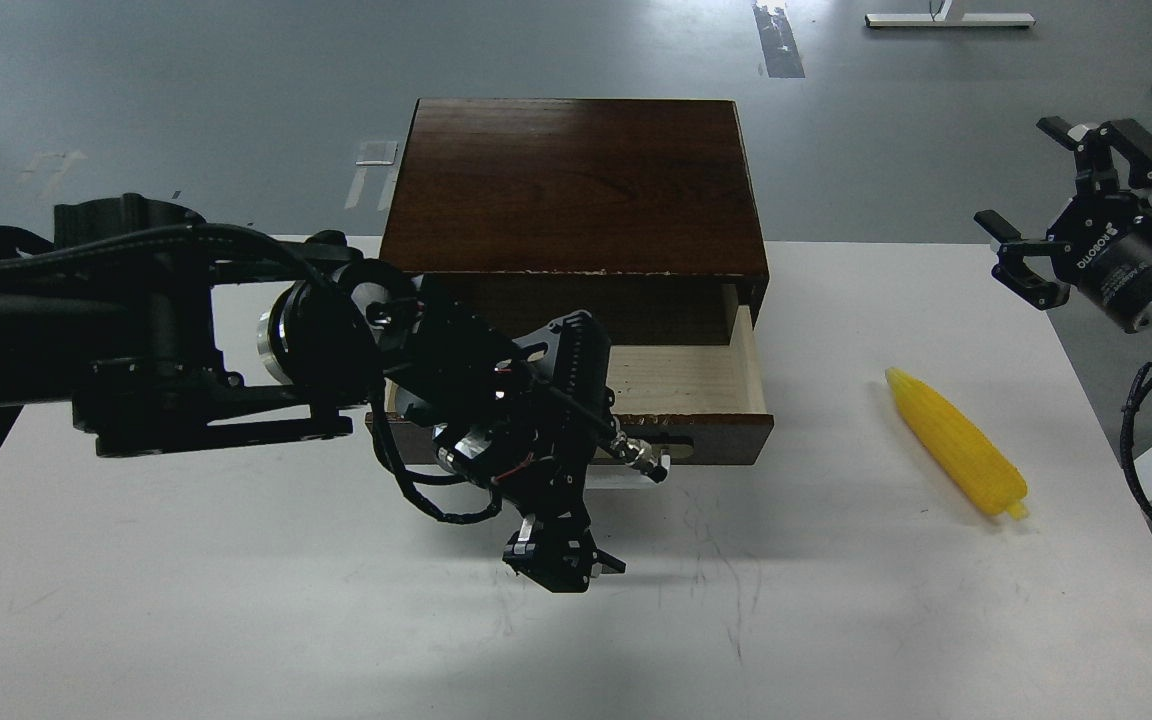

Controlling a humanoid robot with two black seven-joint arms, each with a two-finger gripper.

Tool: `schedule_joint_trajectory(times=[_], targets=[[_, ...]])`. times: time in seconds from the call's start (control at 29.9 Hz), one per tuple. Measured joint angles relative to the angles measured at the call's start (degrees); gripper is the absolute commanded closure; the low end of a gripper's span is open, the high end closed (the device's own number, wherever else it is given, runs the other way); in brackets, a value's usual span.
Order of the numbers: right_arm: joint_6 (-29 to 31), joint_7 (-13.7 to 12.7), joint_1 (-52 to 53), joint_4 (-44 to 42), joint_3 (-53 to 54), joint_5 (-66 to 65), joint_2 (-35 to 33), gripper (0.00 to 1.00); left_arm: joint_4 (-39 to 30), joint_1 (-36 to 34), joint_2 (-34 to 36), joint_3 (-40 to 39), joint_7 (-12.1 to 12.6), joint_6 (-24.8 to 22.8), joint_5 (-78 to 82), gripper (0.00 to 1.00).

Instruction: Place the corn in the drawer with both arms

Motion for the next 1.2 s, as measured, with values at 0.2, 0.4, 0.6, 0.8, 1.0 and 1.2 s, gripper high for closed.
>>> schedule_joint_trajectory(times=[0.2,0.4,0.6,0.8,1.0,1.2], targets=[[0.0,0.0,0.0,0.2,0.0,0.0,-0.8,0.00,-0.2,0.0,4.4,-6.0,0.0,0.0,-14.5,0.01],[0.0,0.0,0.0,0.3,0.0,0.0,-1.7,0.00,3.7,0.4,12.5,-13.2,0.0,0.0,-44.0,0.01],[0.0,0.0,-0.1,0.4,-0.1,-0.1,-1.9,0.00,13.7,3.2,18.7,-14.3,0.0,0.0,-74.0,0.01],[0.0,0.0,-0.1,1.0,-0.5,-0.7,-3.0,0.00,18.1,10.8,22.8,-14.4,0.0,0.0,-94.0,0.01],[0.0,0.0,0.0,5.3,-0.5,-10.0,-7.8,0.00,21.9,20.3,25.2,-14.9,0.0,0.0,-109.2,0.01],[0.0,0.0,1.9,9.5,1.0,-33.5,-12.4,0.00,24.8,31.6,24.7,-24.4,0.0,0.0,-116.0,0.01]])
